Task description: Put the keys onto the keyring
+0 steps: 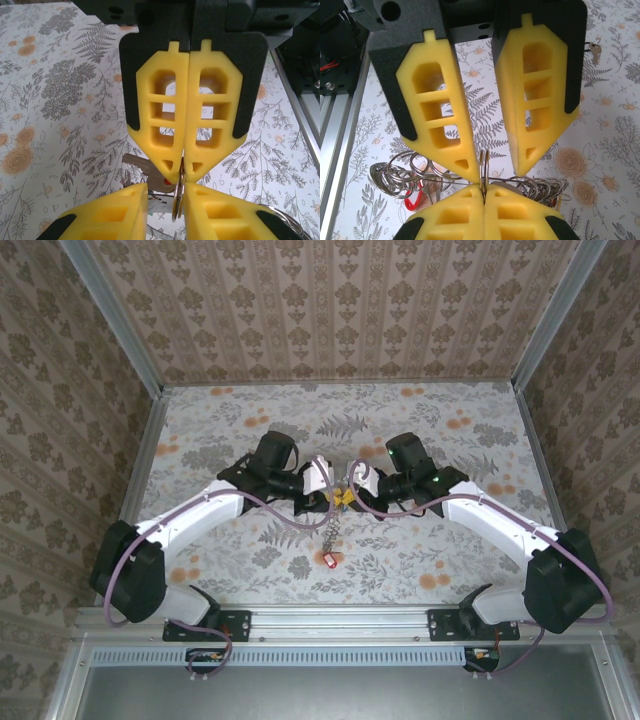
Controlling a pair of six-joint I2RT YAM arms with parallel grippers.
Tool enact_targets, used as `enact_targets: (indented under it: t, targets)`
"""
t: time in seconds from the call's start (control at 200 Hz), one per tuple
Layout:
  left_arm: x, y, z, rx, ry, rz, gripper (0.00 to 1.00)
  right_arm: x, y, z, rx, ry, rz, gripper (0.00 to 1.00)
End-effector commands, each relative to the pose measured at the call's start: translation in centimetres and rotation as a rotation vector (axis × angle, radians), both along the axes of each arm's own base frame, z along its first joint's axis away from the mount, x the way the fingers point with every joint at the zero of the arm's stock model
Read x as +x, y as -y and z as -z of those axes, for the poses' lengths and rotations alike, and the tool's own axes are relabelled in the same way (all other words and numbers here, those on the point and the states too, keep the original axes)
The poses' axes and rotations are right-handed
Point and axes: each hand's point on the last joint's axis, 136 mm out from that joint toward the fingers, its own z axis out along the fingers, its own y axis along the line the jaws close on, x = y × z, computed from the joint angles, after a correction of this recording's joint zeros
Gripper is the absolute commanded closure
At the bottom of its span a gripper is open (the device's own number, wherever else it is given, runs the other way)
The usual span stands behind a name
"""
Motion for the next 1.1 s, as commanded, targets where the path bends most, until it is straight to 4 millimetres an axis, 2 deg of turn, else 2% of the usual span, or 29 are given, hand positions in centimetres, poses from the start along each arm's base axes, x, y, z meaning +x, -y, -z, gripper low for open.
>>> enact_targets:
  t: [0.0,0.055,0.12,0.225,0.375,0.515,0.575,0.65,0.84,0.93,1.095]
  targets:
    - [-0.2,0.0,0.1,0.031,0.013,0.020,0.76,0.0,-0.5,-3.3,0.051,0.086,-0.027,1.00]
    - [-0.2,0.0,0.1,0.032,0.013,0.023,0.80,0.0,-0.5,-3.5,0.054,0.087,-0.028,1.00]
    - [-0.2,0.1,-0.1,0.027,0.011,0.029,0.91,0.0,-0.6,-3.6,0.057,0.089,-0.027,1.00]
    - [-0.2,0.3,-0.2,0.021,0.007,0.036,1.00,-0.1,-0.6,-3.8,0.069,0.096,-0.028,1.00]
    - [-0.2,0.5,-1.2,-0.048,-0.004,0.033,1.00,0.9,0.2,-2.8,0.074,0.103,0.035,0.93]
    - [-0.1,0.5,-2.8,-0.152,-0.002,0.018,1.00,2.0,1.5,0.0,0.102,0.007,0.114,0.91]
    - [-0.2,0.5,-3.3,-0.186,0.001,0.018,1.00,2.0,1.6,1.5,0.088,-0.038,0.125,0.88]
    - [-0.2,0.4,-3.4,-0.202,0.000,0.016,1.00,1.8,1.5,2.3,0.084,-0.085,0.132,0.88]
    - [0.0,0.4,-2.9,-0.215,-0.006,0.008,1.00,2.0,1.7,2.0,0.098,-0.073,0.156,0.84]
    - [0.0,0.5,-2.9,-0.217,-0.009,0.006,1.00,2.1,2.0,1.7,0.086,-0.059,0.171,0.78]
    - [0.0,0.4,-2.5,-0.202,-0.010,0.003,1.00,2.3,2.7,-0.6,0.092,0.059,0.187,0.70]
